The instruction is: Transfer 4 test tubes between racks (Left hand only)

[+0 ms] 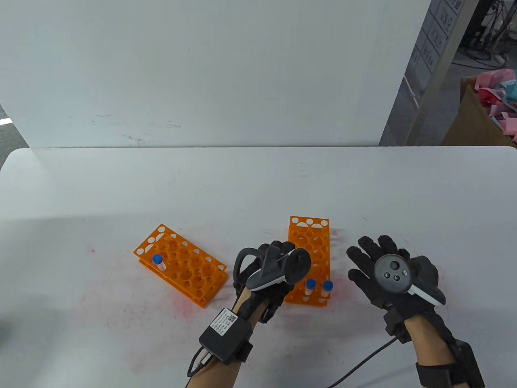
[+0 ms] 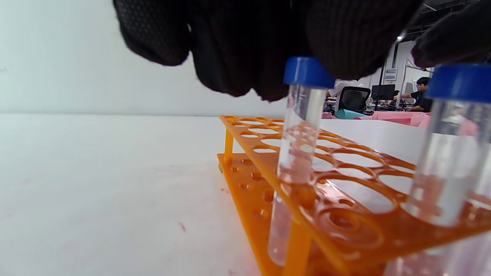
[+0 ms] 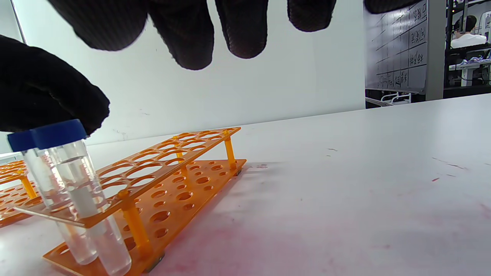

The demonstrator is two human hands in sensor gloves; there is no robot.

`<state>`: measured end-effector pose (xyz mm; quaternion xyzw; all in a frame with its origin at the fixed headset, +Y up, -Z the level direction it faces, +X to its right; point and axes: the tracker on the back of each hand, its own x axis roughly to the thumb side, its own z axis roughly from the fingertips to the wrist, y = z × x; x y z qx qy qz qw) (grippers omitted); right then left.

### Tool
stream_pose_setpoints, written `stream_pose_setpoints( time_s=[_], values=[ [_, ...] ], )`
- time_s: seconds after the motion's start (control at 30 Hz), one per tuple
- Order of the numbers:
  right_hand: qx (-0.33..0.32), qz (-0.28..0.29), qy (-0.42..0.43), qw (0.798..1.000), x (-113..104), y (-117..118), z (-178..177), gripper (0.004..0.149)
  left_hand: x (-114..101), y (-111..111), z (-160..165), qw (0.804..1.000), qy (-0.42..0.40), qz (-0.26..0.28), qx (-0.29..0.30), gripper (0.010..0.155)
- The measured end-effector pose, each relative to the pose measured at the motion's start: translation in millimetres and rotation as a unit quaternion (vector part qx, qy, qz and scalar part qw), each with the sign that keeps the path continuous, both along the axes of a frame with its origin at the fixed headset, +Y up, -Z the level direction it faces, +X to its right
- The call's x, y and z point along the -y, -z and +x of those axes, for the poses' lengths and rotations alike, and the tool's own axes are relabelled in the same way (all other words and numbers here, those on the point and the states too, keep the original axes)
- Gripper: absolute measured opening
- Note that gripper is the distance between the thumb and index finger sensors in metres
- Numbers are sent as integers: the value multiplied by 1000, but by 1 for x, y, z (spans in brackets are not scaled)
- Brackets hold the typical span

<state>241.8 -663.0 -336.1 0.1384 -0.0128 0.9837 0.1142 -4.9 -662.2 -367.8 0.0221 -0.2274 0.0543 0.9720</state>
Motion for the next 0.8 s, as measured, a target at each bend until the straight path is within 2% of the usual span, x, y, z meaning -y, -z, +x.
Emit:
stream_pose_setpoints(
  time_s=[0.43,0.57,0.8],
  values=[
    [-1,-3,-3,1000,0,0,0,59,2,4,-4,998,-35,-44,-4,48],
    [-1,-2,-3,1000,0,0,0,60,4,8,-8,995,-61,-76,-4,48],
    [-1,-5,-5,1000,0,0,-1,60,5,9,-10,995,-65,-81,-5,48]
  ],
)
